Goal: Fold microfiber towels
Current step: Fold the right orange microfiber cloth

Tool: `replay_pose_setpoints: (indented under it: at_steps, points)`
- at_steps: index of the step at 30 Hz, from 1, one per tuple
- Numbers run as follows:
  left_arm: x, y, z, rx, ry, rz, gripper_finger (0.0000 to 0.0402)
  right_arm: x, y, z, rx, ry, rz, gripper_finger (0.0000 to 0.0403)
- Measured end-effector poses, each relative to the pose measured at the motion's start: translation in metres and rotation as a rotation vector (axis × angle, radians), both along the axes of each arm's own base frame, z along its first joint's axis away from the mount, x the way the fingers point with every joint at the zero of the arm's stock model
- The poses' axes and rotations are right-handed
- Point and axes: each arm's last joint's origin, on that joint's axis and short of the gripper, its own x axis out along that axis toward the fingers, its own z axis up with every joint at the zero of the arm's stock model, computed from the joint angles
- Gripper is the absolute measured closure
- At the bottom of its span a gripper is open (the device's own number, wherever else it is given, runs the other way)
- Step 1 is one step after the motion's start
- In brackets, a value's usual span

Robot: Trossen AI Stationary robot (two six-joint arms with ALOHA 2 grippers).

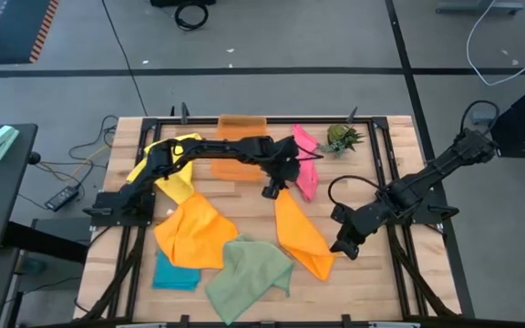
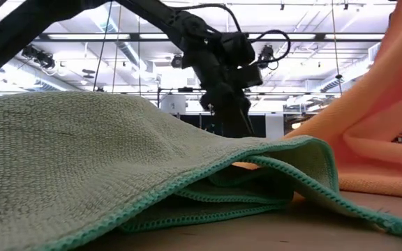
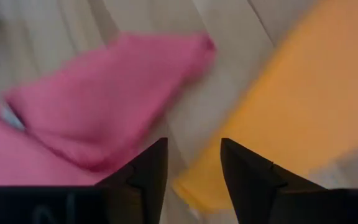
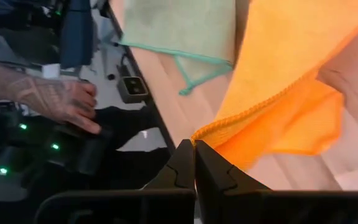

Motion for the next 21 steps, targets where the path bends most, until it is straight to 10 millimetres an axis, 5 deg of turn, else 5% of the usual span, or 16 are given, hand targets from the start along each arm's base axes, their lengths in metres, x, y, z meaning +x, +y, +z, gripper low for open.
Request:
replay_pose_setpoints:
  at_steps: [12, 21]
  points:
    - [-0.001, 0.007, -0.030, -0.065, 0.090, 0.007, 0.0196, -0.001, 0.000, 0.000, -0.010, -0.008, 0.014, 0.0400]
    - [-0.010, 0.016, -0.034, -0.090, 0.167, 0.034, 0.0235, -0.001, 0.000, 0.000, -0.017, -0.004, 0.019, 0.0400]
